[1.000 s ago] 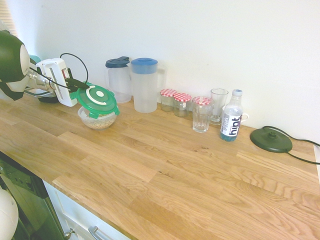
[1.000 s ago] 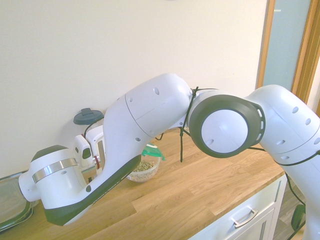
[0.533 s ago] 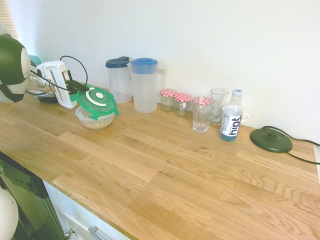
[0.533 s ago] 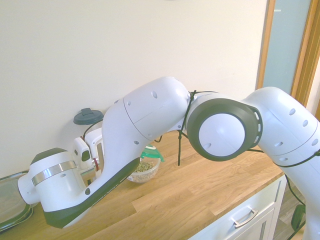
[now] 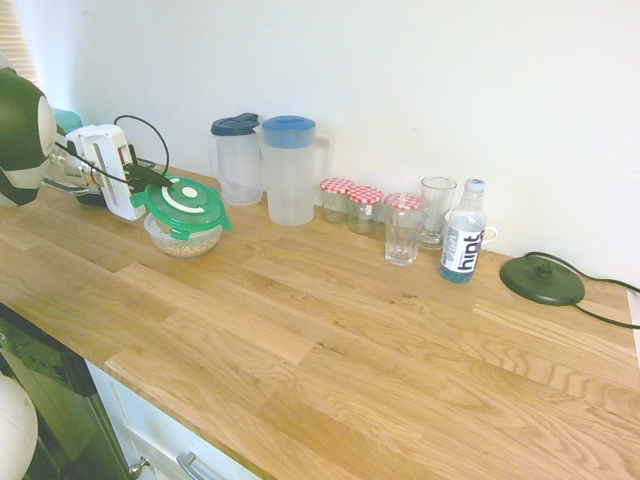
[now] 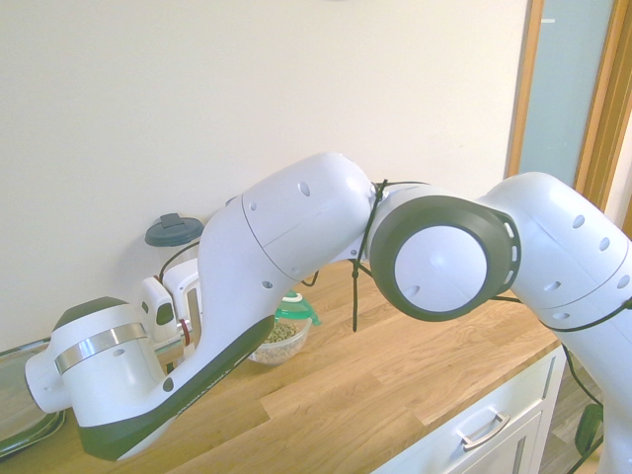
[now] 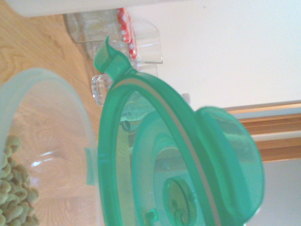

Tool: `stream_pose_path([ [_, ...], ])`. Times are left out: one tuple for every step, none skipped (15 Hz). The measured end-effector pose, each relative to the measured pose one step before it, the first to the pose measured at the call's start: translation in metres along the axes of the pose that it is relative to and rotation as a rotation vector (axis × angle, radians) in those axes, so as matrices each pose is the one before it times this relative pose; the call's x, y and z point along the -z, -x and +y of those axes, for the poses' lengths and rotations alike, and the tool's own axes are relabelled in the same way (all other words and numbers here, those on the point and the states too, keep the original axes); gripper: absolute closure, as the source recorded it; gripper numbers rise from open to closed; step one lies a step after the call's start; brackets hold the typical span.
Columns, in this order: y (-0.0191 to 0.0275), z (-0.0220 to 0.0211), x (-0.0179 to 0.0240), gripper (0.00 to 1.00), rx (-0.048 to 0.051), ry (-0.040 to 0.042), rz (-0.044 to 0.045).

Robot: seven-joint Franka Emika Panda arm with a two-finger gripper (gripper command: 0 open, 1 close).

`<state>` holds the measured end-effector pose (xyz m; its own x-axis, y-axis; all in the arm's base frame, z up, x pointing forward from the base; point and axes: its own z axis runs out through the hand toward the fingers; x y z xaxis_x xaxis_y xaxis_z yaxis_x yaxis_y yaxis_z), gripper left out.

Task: Cover the lid of food container

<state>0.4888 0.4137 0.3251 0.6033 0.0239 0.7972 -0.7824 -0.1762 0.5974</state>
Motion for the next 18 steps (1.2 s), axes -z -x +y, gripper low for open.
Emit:
stream_pose_path([
  [0.00565, 0.00132, 0.00625, 0.0, 0.01637, -0.01937, -0.0169],
  [0.00316, 0.00061, 0.00489, 0.0, 0.00715, -0.01798, -0.0067],
  [0.00022, 0.00037, 0.00258, 0.0, 0.00058, -0.01212, -0.0016],
  [-0.00115, 0.00048, 0.00109, 0.0, -0.00018, -0.00938, -0.00471],
  [-0.0007, 0.00152, 0.00104, 0.0, 0.00427, -0.00692, -0.01323],
  [-0.00042, 0.00284, 0.00221, 0.0, 0.00716, -0.00934, -0.01936],
  [-0.00063, 0.00392, 0.00387, 0.0, 0.00803, -0.01349, -0.01803],
  [-0.00033, 0.00439, 0.00447, 0.0, 0.01245, -0.01593, -0.02495],
  [-0.00105, 0.00501, 0.0051, 0.0, 0.0114, -0.01925, -0.02871],
  [-0.00265, 0.0054, 0.00507, 0.0, 0.01087, -0.01912, -0.02808],
  [-0.00355, 0.00636, 0.00532, 0.0, 0.01514, -0.01949, -0.04151],
  [-0.00446, 0.00737, 0.00708, 0.0, 0.02136, -0.02348, -0.05428],
  [-0.00531, 0.00917, 0.00854, 0.0, 0.02175, -0.02614, -0.05141],
  [-0.00594, 0.01062, 0.0097, 0.0, 0.02156, -0.03424, -0.05089],
  [-0.00746, 0.01413, 0.00978, 0.0, 0.01726, -0.03248, -0.04222],
  [-0.01205, 0.01884, 0.00991, 0.0, 0.01436, -0.03926, -0.03905],
  [-0.01952, 0.02363, 0.0073, 0.0, 0.01268, -0.04425, -0.03734],
  [-0.02435, 0.02362, 0.00221, 0.0, 0.0126, -0.04459, -0.03667],
])
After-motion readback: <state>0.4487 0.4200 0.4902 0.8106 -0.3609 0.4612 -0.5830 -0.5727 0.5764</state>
